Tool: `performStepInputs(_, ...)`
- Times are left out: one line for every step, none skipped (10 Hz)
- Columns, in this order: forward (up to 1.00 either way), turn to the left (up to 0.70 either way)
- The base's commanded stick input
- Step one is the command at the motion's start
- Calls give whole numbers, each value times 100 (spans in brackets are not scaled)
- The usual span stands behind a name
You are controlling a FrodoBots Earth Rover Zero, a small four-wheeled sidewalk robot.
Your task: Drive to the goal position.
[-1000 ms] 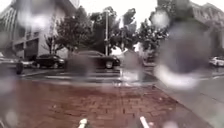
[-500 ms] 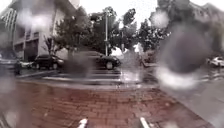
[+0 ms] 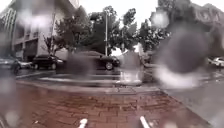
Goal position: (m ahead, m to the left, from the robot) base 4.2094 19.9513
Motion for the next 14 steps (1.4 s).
performStepInputs(45,0)
performStepInputs(45,0)
performStepInputs(45,0)
performStepInputs(45,0)
performStepInputs(45,0)
performStepInputs(45,0)
performStepInputs(45,0)
performStepInputs(45,0)
performStepInputs(45,0)
performStepInputs(45,0)
performStepInputs(45,0)
performStepInputs(45,0)
performStepInputs(45,0)
performStepInputs(45,0)
